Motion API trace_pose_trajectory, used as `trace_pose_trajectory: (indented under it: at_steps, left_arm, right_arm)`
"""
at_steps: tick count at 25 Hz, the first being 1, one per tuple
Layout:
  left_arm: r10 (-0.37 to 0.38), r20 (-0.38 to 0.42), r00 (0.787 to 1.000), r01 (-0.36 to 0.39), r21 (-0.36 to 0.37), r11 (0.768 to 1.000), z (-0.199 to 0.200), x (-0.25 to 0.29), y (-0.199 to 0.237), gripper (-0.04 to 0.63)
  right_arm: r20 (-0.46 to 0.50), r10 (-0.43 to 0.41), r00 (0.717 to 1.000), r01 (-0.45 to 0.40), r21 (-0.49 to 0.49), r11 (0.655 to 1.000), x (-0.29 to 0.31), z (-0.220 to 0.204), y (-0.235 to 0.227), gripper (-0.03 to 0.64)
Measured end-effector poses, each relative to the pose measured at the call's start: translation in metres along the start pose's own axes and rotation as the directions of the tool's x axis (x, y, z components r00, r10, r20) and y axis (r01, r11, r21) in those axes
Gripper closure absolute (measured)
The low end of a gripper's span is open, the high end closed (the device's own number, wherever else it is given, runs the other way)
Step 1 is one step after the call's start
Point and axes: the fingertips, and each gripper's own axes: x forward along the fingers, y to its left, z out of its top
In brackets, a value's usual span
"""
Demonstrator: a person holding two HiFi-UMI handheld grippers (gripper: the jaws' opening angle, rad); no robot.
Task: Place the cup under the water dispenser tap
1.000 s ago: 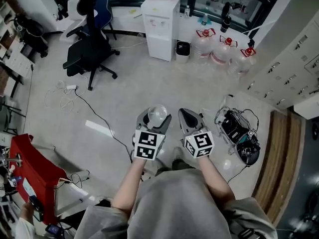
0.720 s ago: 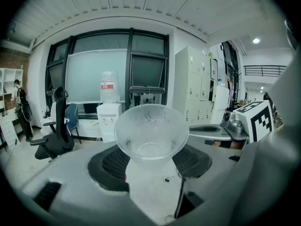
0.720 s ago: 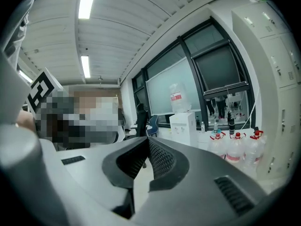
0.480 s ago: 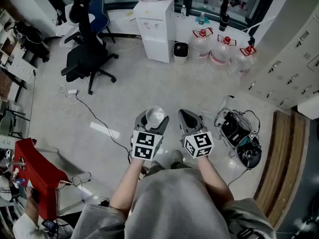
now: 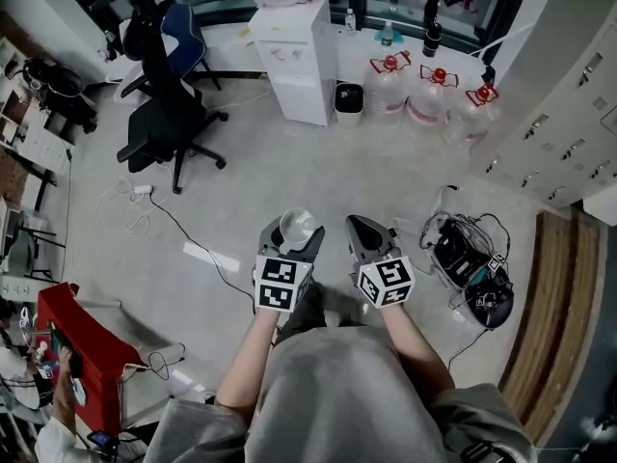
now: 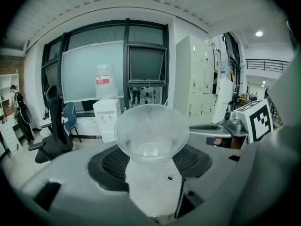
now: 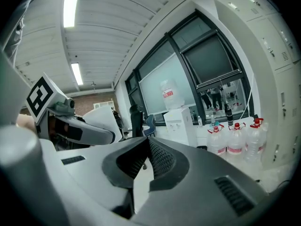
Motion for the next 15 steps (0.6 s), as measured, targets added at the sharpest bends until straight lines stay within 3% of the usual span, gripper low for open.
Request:
trace_pose_trajectory:
  at_steps: [15]
  left_arm:
    - [-0.097, -0.023, 0.995, 0.098, 0.033, 0.995, 0.041, 0.092, 0.110, 0.313]
  right_arm:
    - [-0.013, -0.085, 0.996, 0.085, 0.014, 0.996, 0.135, 0.022, -0.032, 0.604]
